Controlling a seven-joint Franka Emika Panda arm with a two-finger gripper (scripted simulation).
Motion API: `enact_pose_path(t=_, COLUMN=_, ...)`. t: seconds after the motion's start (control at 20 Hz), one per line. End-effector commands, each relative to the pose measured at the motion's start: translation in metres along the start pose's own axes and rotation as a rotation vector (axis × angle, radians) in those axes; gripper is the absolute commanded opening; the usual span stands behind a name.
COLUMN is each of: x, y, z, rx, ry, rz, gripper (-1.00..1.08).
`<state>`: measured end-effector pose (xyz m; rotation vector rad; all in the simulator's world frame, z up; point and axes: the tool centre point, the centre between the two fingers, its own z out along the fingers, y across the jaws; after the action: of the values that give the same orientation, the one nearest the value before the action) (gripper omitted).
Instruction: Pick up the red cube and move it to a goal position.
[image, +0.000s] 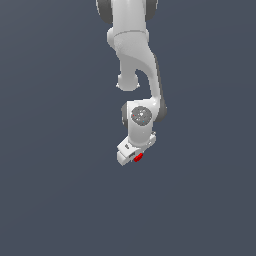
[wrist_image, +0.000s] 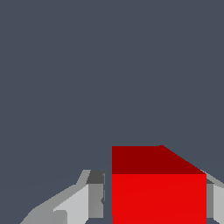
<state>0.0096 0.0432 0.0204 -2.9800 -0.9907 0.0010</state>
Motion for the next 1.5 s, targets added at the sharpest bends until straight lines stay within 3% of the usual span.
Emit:
enact_pose_path(t=0.0, x=0.000, y=0.000, z=0.000, rx=-0.001, ry=0.001, rz=-0.004, gripper=-1.00)
enact_pose_path(t=0.7, x=-0.002, y=0.011, z=-0.003, rx=-0.001, ry=0.001, rz=-0.003, gripper=-1.00)
enact_pose_path(t=1.45, x=-0.015, y=0.117, z=-0.035, rx=-0.001, ry=0.001, rz=-0.004, gripper=-1.00)
